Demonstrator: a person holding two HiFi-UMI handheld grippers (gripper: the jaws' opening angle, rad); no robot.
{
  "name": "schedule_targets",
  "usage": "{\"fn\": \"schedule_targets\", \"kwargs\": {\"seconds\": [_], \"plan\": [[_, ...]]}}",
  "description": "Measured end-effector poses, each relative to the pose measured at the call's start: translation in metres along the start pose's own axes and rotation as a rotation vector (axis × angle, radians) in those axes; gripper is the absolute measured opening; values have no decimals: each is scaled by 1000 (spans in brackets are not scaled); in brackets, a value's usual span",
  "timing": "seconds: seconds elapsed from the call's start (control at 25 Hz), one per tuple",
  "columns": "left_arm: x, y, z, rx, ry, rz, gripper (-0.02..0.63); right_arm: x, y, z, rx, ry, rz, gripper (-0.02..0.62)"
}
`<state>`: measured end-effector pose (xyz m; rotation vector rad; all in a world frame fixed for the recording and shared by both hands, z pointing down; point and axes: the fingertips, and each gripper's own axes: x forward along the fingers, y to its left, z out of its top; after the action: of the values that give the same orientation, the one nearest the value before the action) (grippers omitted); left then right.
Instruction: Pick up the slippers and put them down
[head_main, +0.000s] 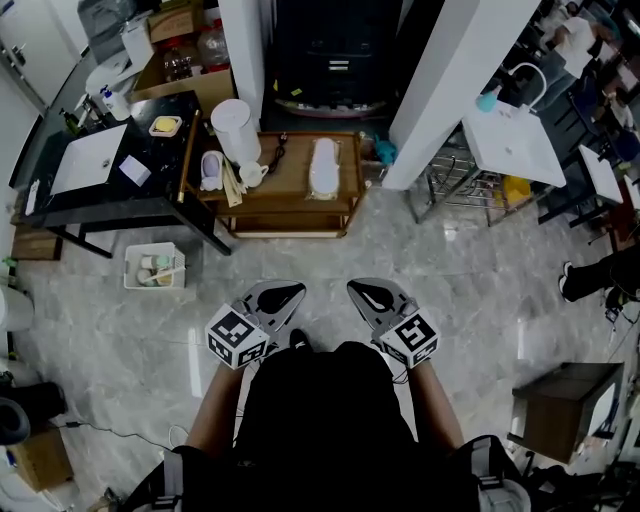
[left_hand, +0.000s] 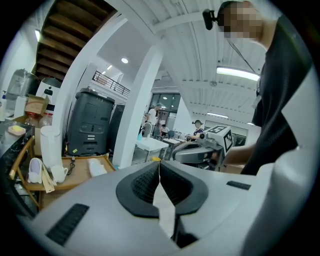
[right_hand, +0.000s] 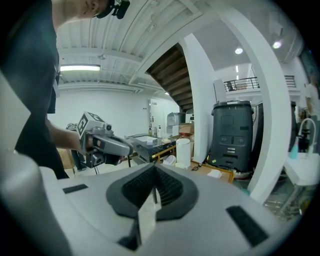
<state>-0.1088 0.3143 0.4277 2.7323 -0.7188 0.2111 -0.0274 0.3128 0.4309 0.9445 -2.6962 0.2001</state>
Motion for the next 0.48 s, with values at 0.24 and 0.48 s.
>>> {"fn": "schedule_targets", "kwargs": {"seconds": [0.24,0.48], "plan": [[0,9,1,-19,1,-14,12,13,-4,-5,-3,38,-7,9],[9,19,4,-30,10,3,12,22,-16,-8,-3,46,17,9]]}}
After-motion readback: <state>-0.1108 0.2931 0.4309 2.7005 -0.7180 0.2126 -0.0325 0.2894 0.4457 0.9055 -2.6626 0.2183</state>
